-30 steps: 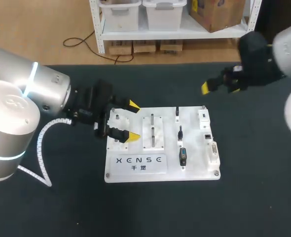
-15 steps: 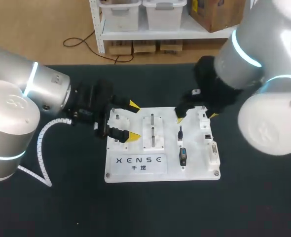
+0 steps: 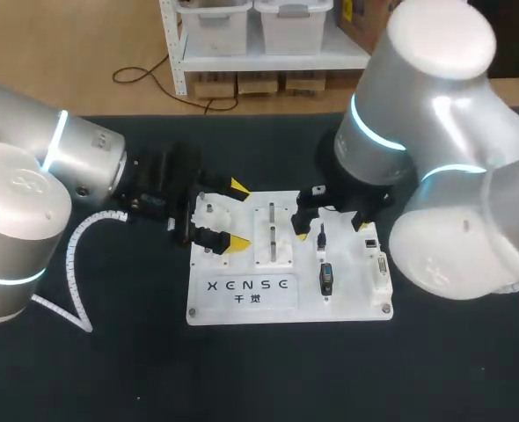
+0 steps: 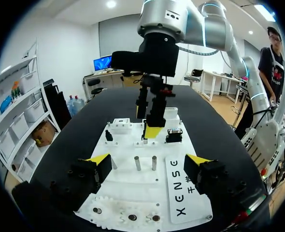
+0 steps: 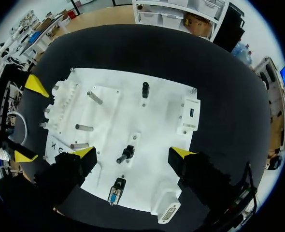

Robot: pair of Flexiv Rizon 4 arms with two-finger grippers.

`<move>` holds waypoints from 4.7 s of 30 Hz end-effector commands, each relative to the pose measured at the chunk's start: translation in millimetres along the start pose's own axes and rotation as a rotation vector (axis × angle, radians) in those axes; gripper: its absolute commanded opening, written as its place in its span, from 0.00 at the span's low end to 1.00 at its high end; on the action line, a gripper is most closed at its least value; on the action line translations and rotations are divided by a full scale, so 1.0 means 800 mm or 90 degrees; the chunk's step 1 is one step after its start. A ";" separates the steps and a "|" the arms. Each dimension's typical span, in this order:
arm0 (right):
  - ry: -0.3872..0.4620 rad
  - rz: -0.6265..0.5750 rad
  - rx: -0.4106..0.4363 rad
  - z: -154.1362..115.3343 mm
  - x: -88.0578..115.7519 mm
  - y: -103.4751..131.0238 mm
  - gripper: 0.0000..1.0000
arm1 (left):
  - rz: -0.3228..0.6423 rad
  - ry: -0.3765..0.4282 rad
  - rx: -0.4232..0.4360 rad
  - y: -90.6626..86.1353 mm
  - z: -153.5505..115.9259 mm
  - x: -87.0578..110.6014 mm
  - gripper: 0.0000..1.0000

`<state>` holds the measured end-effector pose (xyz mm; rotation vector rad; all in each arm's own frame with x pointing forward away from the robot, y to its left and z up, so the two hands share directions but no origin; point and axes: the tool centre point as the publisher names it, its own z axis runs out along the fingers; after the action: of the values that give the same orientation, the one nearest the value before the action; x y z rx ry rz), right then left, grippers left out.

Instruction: Insert the Ethernet cable into its matching sockets.

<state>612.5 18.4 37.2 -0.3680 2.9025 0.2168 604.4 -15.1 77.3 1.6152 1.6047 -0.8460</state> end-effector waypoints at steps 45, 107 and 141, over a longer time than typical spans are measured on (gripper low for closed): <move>0.054 0.060 0.077 0.030 -0.007 0.005 0.10 | 0.001 -0.001 0.000 0.001 0.000 0.001 1.00; 0.067 0.098 0.102 -0.006 0.010 -0.083 0.00 | 0.001 -0.001 0.000 0.001 0.000 0.001 1.00; 0.072 0.071 0.108 0.005 0.012 -0.086 0.00 | 0.001 -0.001 0.000 0.001 0.000 0.001 1.00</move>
<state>621.7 -49.3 27.4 -0.1939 3.0307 -0.0322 604.4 -15.2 77.3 1.6153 1.6049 -0.8460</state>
